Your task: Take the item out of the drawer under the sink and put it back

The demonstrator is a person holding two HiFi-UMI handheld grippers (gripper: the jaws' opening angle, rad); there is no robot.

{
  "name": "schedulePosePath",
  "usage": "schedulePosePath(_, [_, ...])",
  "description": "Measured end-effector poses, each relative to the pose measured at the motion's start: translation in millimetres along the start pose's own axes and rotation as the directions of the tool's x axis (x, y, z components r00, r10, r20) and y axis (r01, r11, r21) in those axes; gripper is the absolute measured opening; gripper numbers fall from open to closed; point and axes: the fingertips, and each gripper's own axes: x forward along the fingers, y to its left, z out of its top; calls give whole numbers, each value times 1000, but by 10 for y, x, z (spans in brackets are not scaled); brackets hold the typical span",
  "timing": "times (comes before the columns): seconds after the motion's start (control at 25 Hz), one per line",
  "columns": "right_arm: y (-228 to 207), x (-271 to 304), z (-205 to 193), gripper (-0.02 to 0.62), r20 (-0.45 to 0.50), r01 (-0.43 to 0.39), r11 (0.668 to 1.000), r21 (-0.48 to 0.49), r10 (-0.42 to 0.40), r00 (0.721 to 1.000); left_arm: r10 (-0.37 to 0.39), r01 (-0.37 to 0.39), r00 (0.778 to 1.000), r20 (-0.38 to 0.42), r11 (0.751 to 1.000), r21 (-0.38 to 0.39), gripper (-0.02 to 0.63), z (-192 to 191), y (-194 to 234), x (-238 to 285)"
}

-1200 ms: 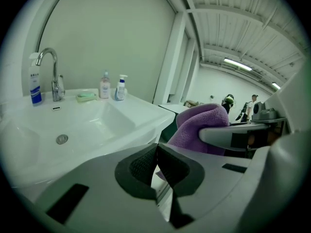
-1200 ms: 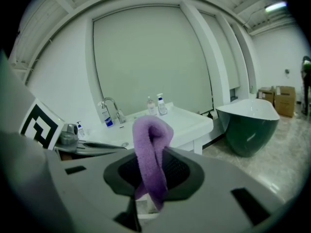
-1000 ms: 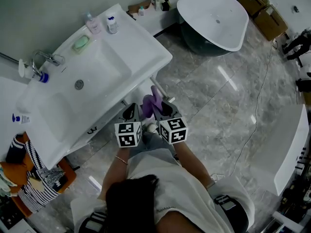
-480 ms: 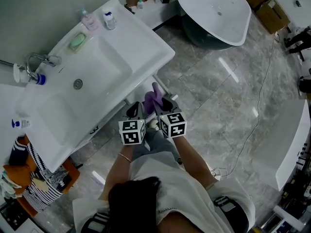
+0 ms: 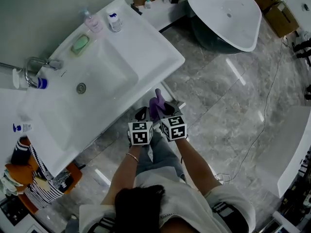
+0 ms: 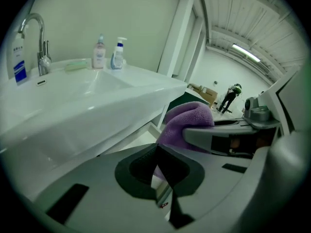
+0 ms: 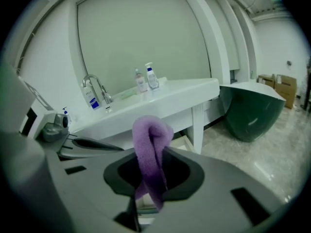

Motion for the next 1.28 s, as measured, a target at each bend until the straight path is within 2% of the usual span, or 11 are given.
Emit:
schedulePosePath(0.12, [-33,143,-73,87,-5,-14,1000,7,14,1000,29,-30,999,-42,999,-19,3,-148,47,125])
schedulePosePath(0.32, [-135,351,-209,87,-34,-17,1000,18,17,999,48,-53,997,-56,995,-82,3,-272,87,263])
schedulePosePath(0.44, [-191,537,-220,87,-34,-19,1000,9,19,999,78,-86,995,-58,987,-134,3,-304,197,385])
schedulePosePath(0.68, [-213,837,-353,89,-89,-54,998,-25,52,995,126,-134,991,-53,972,-191,3,-423,352,540])
schedulePosePath(0.88, [-289,1022,-444,89,-122,-55,998,8,55,991,147,-158,987,-62,956,-248,3,-522,443,638])
schedulePosePath(1.12, [-350,1217,-643,95,-199,-44,999,32,50,979,178,-188,982,-64,944,-270,3,-557,527,682])
schedulePosePath(1.28, [-372,1322,-695,97,-210,-41,998,51,51,976,158,-170,985,-63,947,-272,3,-579,516,724])
